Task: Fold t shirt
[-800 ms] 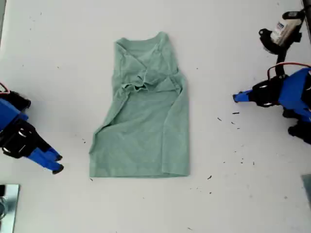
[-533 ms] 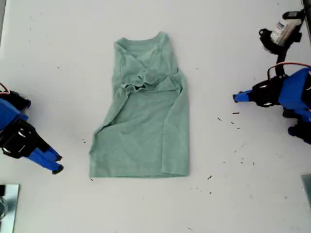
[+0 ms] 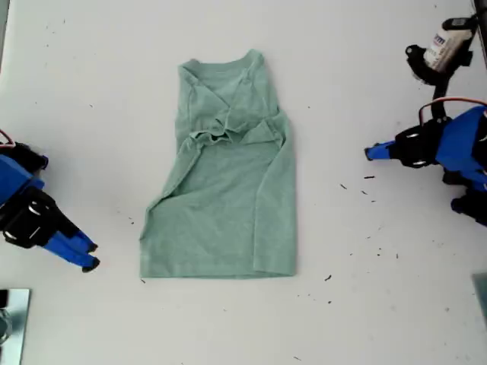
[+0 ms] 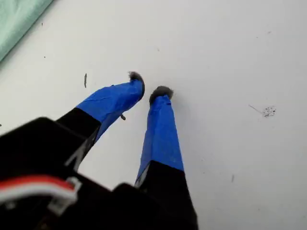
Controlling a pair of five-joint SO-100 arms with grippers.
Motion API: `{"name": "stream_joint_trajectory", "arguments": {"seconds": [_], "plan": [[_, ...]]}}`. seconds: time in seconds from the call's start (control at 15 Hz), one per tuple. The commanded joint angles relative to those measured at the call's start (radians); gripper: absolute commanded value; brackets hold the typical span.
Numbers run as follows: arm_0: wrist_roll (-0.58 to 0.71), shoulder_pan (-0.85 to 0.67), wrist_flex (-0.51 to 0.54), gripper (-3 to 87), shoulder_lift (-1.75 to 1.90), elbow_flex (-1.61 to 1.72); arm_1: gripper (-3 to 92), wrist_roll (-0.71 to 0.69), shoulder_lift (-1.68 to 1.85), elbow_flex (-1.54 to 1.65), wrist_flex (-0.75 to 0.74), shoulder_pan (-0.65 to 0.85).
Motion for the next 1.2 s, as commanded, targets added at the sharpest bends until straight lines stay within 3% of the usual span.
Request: {"name": "stream_joint_trajectory", "arguments": {"seconds": [0.0, 0.07, 0.13, 0.2, 0.27, 0.33, 0.4, 0.47, 0.6, 0.73, 0.8, 1.0, 1.13], "plan": [[-0.003, -0.078, -0.021, 17.6, 0.006, 0.009, 5.9, -0.002, 0.017, 0.044, 0.002, 0.008], [-0.149, -0.158, -0.026, 18.7, 0.006, 0.000, 5.9, -0.002, 0.017, 0.044, 0.002, 0.008], [-0.144, -0.155, -0.054, 19.8, 0.006, -0.012, 5.8, 0.092, 0.017, 0.044, 0.002, 0.005], [-0.314, -0.190, -0.011, 19.5, 0.006, -0.006, 6.3, 0.281, 0.017, 0.044, 0.002, 0.000], [-0.356, -0.275, -0.012, 2.4, 0.008, -0.017, 6.3, 0.465, 0.017, 0.044, 0.002, -0.009], [-0.380, -0.305, -0.018, -0.2, 0.008, -0.031, 6.8, 0.560, 0.017, 0.044, 0.002, -0.025], [-0.462, -0.301, -0.026, -0.2, 0.008, -0.032, 6.9, 0.577, 0.017, 0.044, 0.002, -0.028], [-0.385, -0.299, -0.003, -0.1, 0.008, -0.077, 5.2, 0.383, 0.017, 0.044, 0.002, -0.046], [-0.433, -0.322, 0.037, -0.2, -0.009, -0.169, 2.0, 0.506, 0.017, 0.038, 0.005, -0.115], [-0.486, -0.296, 0.038, -0.2, -0.333, -0.396, 2.1, 0.482, 0.017, 0.041, 0.003, -0.100], [-0.566, -0.249, 0.118, -0.2, -0.644, -0.617, 2.2, 0.474, 0.017, 0.041, 0.003, -0.101], [-0.673, -0.132, 0.543, -0.2, -1.299, -1.330, 2.2, 0.448, 0.017, 0.041, 0.003, -0.094], [-0.669, -0.092, 0.543, -0.2, -1.457, -1.516, 2.2, 0.440, 0.017, 0.041, 0.003, -0.092]]}}
